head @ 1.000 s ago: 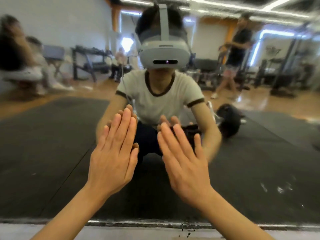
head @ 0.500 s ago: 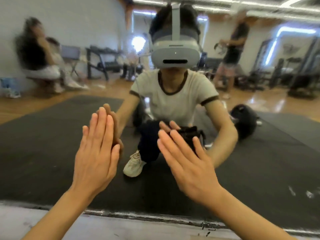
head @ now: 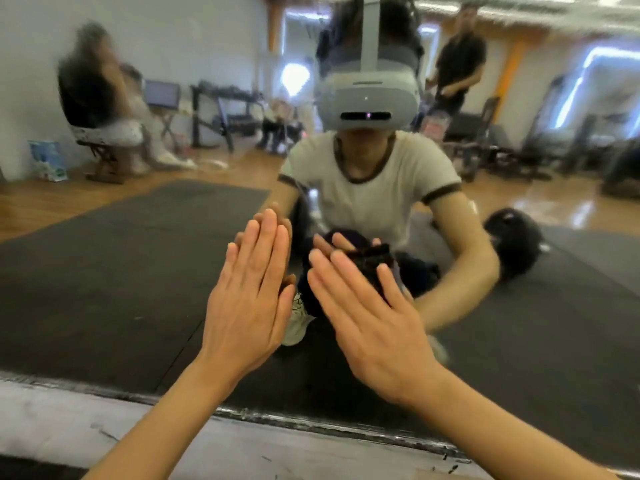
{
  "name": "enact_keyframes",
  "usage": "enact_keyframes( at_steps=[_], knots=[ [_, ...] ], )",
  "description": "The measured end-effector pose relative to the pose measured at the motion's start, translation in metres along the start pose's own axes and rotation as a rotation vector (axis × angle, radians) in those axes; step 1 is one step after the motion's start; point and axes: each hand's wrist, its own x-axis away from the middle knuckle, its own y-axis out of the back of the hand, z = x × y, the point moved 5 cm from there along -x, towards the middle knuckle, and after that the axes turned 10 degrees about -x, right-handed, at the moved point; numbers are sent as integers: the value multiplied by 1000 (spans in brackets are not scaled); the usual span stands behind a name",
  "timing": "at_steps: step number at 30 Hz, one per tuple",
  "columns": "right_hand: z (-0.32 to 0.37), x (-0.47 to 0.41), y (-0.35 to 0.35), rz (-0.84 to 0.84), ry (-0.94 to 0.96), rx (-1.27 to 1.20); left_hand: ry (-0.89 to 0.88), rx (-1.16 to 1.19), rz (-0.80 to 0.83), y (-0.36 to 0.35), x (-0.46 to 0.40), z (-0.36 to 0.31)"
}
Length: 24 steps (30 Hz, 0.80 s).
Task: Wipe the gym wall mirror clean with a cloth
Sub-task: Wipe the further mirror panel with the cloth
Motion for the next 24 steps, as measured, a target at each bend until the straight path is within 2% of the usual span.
enact_keyframes(
  at_steps=[2,4,6,8,11,13,15,17,18,20,21,24],
  knots=[
    [17,36,-15,163,175,45,-22,8,7,2,2,1],
    [12,33,-11,200,273,46,-19,12,22,5,7,10],
    [-7,-6,7,59,188,17,30,12,19,10,15,27],
    [-30,-59,24,-121,-21,-106,91,1,24,13,23,46],
    [-21,-98,24,-218,-161,-189,128,12,45,13,33,61],
    [14,-74,2,-139,-64,-121,116,22,55,10,41,62],
    [48,-26,-25,47,94,-53,99,17,67,7,49,63],
    [60,9,-37,189,189,-18,80,16,69,5,55,65],
    [59,12,-36,199,226,-9,65,18,69,6,56,66],
    [48,-13,-22,103,228,10,30,28,71,7,55,68],
    [38,-40,-12,4,165,-6,19,32,71,7,54,69],
    [7,-119,11,-286,-187,-146,20,40,73,7,52,69]
  ],
)
